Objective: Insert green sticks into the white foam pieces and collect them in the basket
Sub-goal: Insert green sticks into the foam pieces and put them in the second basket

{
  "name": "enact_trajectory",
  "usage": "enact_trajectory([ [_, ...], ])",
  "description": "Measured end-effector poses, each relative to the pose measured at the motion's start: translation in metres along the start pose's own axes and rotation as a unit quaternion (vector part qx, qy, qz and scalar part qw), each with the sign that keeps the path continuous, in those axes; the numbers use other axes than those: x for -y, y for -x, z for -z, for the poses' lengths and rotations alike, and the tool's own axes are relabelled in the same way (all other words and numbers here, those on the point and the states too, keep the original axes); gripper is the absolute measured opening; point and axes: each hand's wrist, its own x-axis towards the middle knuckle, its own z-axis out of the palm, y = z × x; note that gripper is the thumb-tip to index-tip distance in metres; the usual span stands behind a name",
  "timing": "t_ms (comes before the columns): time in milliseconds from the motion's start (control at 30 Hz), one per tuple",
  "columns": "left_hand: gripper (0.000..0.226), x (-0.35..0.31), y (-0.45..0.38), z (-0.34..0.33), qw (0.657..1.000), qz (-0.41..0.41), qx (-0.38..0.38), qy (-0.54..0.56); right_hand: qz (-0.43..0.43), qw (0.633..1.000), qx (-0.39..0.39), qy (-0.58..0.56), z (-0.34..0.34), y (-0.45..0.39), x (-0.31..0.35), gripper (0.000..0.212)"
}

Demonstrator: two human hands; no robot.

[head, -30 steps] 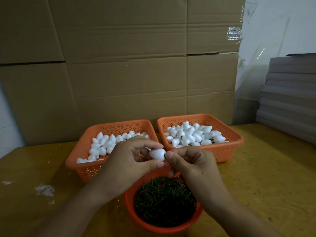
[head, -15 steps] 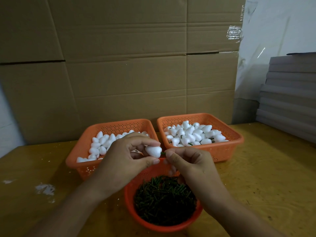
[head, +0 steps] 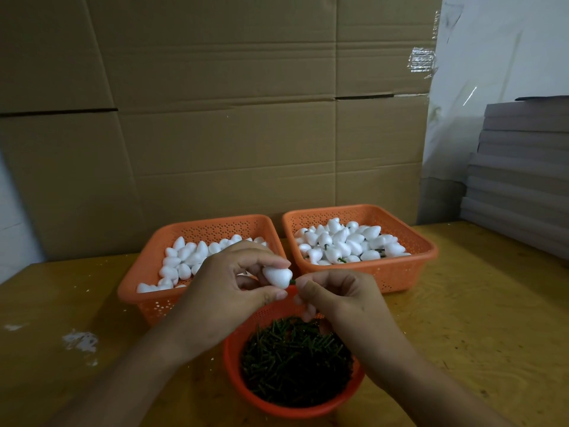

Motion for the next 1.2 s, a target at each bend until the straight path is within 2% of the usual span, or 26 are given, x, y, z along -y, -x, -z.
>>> enact_trajectory([
  [167, 0.054, -0.002, 0.002, 0.000, 0.999, 0.012, 0.034, 0.011, -0.041, 0.998, 0.041, 0.002, 0.001, 0.000, 0.000, 0.019],
  [233, 0.063, -0.004, 0.002, 0.002, 0.996, 0.041, 0.038, 0.073, -0.054, 0.998, 0.025, -0.036, 0.001, 0.000, 0.000, 0.016],
  [367, 0.045, -0.010, 0.000, 0.005, 0.970, 0.114, 0.017, 0.212, -0.039, 0.997, -0.005, -0.064, -0.002, 0.001, -0.001, 0.012],
  [433, 0.048, -0.012, 0.000, 0.003, 0.963, 0.130, 0.011, 0.237, -0.018, 0.999, -0.010, -0.047, -0.004, 0.002, -0.003, 0.008],
  [767, 0.037, -0.009, 0.000, 0.002, 0.974, 0.108, -0.009, 0.199, 0.018, 1.000, 0.002, -0.016, -0.006, 0.005, -0.004, 0.018],
  [967, 0.026, -0.014, 0.001, 0.005, 0.975, 0.070, 0.018, 0.208, -0.012, 0.999, 0.020, -0.038, -0.008, 0.007, -0.001, 0.020],
  [1200, 0.030, -0.015, 0.001, 0.005, 0.978, 0.064, 0.022, 0.195, -0.056, 0.996, 0.036, -0.066, -0.007, 0.006, -0.002, 0.018],
])
